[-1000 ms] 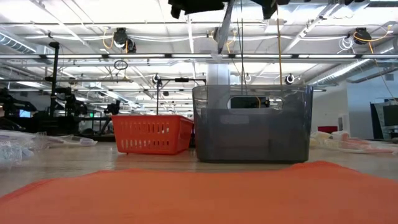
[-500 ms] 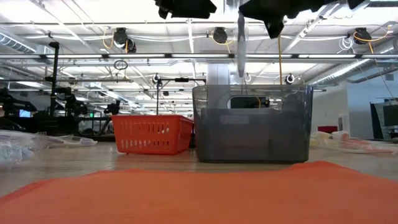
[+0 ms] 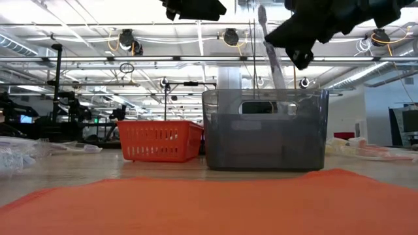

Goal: Pick & Place Toothbrushes
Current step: Put the violet toothbrush into the transparent bin

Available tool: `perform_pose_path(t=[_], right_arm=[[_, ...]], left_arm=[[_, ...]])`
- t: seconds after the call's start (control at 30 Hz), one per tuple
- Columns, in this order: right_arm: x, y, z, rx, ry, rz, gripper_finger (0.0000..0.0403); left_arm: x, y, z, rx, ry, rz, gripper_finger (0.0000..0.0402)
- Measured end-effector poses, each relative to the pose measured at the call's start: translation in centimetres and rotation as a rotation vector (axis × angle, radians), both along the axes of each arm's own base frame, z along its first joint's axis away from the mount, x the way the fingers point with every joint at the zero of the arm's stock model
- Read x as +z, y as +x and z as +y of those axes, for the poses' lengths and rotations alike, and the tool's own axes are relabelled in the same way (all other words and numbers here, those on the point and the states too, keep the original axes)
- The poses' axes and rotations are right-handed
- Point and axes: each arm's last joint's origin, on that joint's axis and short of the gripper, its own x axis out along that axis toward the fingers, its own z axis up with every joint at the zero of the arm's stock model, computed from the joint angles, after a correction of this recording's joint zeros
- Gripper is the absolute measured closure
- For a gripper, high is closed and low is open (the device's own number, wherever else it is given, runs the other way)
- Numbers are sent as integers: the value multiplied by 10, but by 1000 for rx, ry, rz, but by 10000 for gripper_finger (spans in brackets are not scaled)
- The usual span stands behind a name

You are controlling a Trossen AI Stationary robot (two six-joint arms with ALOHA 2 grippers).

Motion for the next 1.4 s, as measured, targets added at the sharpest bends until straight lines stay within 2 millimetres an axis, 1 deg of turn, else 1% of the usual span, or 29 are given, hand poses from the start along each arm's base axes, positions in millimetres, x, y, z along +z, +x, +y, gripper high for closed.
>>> perform_pose_path(t=[0.17,0.3,0.4,0.6,0.83,1.03,1.17,1.27,1.4], right_arm=[[-11,-4,-1,-25,53,24,401],[-17,-6,0,-12,104,-14,400],[-26,-10,0,-17,127,9,399],[-37,-15,1,-25,165,22,398],[-44,-17,4,-15,193,0,398],[-53,-19,6,-14,206,26,397],[-54,-18,6,-14,201,28,396],[-55,-16,7,-10,189,26,389],[-60,-14,7,-10,178,41,363]], left_arm=[[0,0,0,0,0,0,213],[0,0,0,-1,0,0,213],[0,0,0,-1,0,0,213],[0,0,0,-1,0,0,213],[0,0,0,-1,0,0,213],[0,0,0,-1,0,-1,213],[0,0,0,-1,0,-1,213],[0,0,0,-1,0,-1,213],[0,0,0,-1,1,0,213]])
